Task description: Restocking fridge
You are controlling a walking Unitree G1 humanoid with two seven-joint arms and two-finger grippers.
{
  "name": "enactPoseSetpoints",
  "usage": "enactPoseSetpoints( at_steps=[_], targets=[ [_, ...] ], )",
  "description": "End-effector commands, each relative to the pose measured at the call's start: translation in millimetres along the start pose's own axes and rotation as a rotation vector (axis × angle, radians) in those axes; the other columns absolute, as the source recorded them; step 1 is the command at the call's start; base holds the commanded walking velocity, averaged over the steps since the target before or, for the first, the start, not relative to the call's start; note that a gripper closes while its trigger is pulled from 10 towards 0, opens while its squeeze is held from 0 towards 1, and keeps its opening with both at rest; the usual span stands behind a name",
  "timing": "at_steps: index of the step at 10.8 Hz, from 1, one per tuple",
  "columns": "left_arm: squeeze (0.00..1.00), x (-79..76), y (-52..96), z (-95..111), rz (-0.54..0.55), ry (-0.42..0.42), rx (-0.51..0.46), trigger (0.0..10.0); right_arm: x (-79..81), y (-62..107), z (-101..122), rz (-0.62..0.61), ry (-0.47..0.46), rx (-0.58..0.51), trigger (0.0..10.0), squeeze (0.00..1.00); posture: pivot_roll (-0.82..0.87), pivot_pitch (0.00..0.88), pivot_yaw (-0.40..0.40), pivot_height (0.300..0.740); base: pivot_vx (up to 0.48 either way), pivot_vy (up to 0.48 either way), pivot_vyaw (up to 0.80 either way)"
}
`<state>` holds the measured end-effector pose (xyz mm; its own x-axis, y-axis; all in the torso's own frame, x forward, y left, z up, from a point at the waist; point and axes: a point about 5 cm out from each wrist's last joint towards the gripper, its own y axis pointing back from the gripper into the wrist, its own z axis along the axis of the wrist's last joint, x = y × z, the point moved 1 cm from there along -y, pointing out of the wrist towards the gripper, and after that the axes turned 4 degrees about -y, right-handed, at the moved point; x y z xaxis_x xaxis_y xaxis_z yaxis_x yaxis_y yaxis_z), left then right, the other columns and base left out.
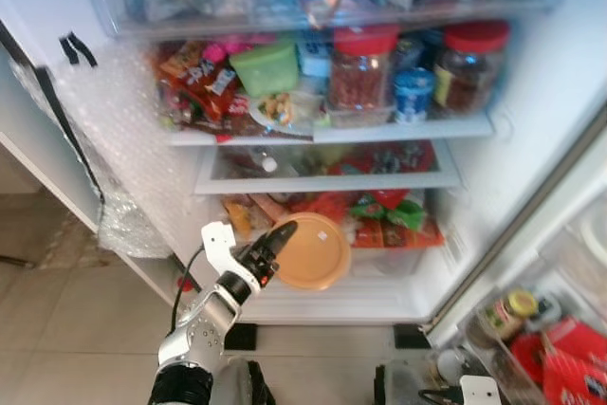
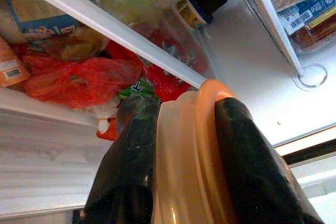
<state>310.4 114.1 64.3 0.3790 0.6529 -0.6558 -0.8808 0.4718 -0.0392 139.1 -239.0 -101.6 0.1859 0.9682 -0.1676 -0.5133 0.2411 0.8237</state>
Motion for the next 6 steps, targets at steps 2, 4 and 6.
enactPoseSetpoints(
  at_steps=[2,4,6],
  targets=[
    [0.0,2.3,-2.2,9.3,0.021,-0.015,-0.039,10.0,7.3,1.5,-7.9,0.025,-0.014,0.027,10.0,0.0,-0.13,0.094,0.108,0.637,0.131,0.0,0.0],
    [0.0,2.0,-2.5,9.6,0.023,-0.017,-0.042,10.0,7.3,1.5,-8.0,0.025,-0.014,0.027,10.0,0.0,-0.13,0.092,0.107,0.637,0.274,0.0,0.0],
    [0.0,1.9,-3.3,10.3,0.026,-0.016,-0.049,10.0,7.2,1.5,-8.0,0.025,-0.011,0.029,10.0,0.0,-0.13,0.095,0.107,0.637,0.277,0.0,0.0]
  ],
)
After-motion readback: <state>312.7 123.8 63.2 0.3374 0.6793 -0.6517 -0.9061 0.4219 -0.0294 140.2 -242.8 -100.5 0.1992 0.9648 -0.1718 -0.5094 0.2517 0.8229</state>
